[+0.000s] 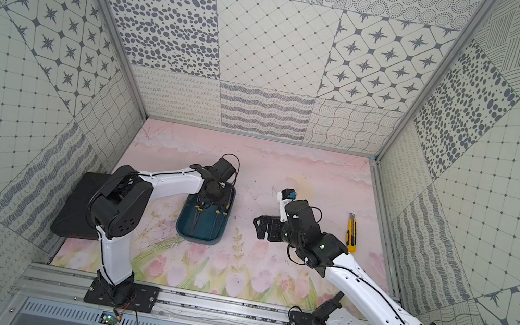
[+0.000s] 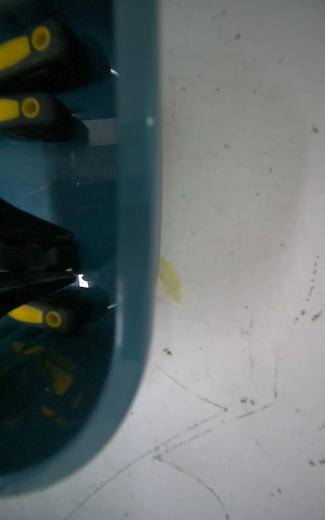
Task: Take the file tool out of the storage box
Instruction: Pick up the file tool from the storage box.
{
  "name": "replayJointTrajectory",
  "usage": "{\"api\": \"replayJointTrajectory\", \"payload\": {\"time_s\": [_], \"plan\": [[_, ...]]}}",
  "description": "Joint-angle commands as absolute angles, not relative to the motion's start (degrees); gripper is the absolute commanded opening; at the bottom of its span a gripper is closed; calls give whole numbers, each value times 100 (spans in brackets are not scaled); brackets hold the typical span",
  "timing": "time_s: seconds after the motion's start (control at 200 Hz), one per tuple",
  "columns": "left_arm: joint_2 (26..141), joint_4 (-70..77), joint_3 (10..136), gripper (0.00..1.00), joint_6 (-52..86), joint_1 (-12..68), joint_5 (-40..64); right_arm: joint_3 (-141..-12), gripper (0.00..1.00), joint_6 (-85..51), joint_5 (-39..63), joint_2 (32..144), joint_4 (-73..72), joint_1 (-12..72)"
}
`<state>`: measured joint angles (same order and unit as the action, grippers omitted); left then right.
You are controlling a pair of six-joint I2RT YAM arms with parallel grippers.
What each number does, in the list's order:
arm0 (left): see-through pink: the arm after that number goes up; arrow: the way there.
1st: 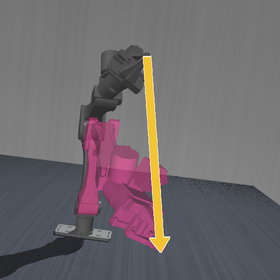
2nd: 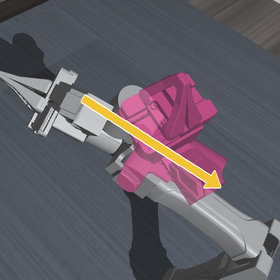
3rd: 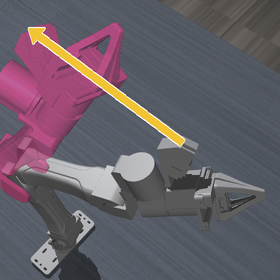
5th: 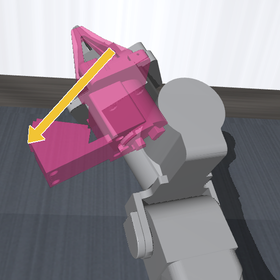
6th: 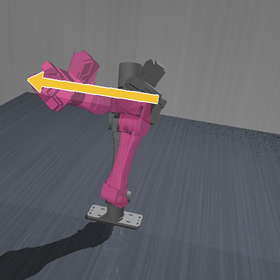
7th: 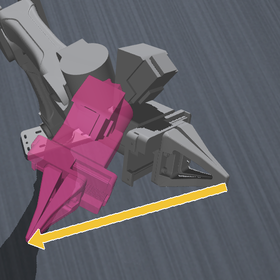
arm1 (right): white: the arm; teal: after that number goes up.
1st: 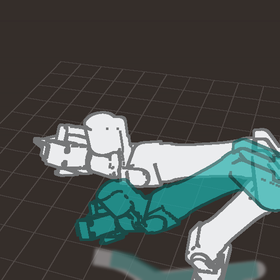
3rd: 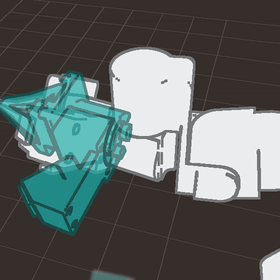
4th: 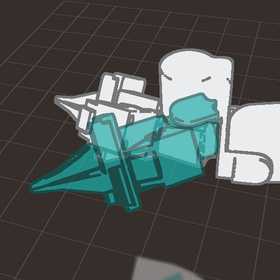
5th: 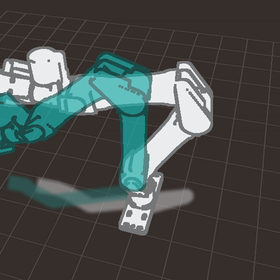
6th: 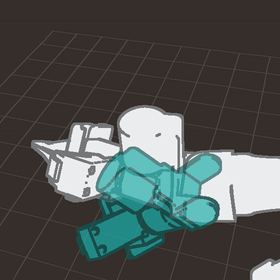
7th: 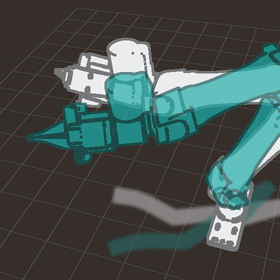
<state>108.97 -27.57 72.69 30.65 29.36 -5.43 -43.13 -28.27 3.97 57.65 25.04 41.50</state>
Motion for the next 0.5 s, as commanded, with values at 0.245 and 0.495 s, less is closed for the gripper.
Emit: {"api": "replayJointTrajectory", "payload": {"time_s": [0.245, 0.495], "plan": [[8860, -2606, 6644, 6, 3280, 2910, 599, -3877, 97, -3155, 2544, 5431, 1023, 4258], [6996, -1485, 6235, 6, 3784, 2874, 2335, -3777, 95, -3844, 3807, 5378, -191, 4288]]}}
